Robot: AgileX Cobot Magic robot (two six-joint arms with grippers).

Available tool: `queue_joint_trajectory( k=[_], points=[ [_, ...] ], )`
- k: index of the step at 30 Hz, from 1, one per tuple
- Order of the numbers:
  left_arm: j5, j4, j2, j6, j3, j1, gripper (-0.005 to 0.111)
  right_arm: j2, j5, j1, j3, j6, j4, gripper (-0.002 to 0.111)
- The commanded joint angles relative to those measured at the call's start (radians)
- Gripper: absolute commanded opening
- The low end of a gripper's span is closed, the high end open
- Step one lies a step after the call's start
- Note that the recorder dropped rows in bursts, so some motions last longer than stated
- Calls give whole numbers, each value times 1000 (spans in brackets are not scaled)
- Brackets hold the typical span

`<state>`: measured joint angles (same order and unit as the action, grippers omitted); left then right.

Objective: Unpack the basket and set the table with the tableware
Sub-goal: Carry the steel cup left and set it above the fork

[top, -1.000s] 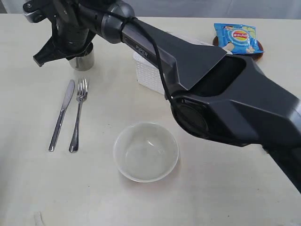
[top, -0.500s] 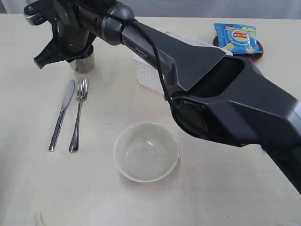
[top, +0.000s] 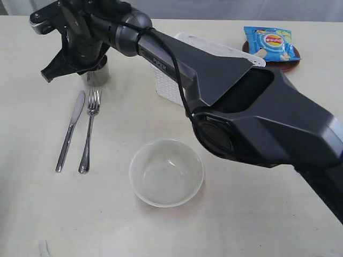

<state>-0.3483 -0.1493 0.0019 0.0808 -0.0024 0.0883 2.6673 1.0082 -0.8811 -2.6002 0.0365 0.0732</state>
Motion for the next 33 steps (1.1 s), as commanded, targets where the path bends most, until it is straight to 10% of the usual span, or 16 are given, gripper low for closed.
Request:
queue_joint_trajectory(
  k=[1, 7, 14, 33],
  points=[
    [1, 0, -2, 2, 2, 5, 0, 0, -7, 4, -2, 1, 3, 0],
    [1, 0, -2, 2, 2, 5, 0, 0, -7, 4, -2, 1, 3, 0],
    [1, 0, -2, 2, 2, 5, 0, -6, -38, 6, -2, 1, 3, 33],
    [1, 0, -2, 2, 2, 5, 0, -124, -55, 3, -4, 4, 49, 32]
  ],
)
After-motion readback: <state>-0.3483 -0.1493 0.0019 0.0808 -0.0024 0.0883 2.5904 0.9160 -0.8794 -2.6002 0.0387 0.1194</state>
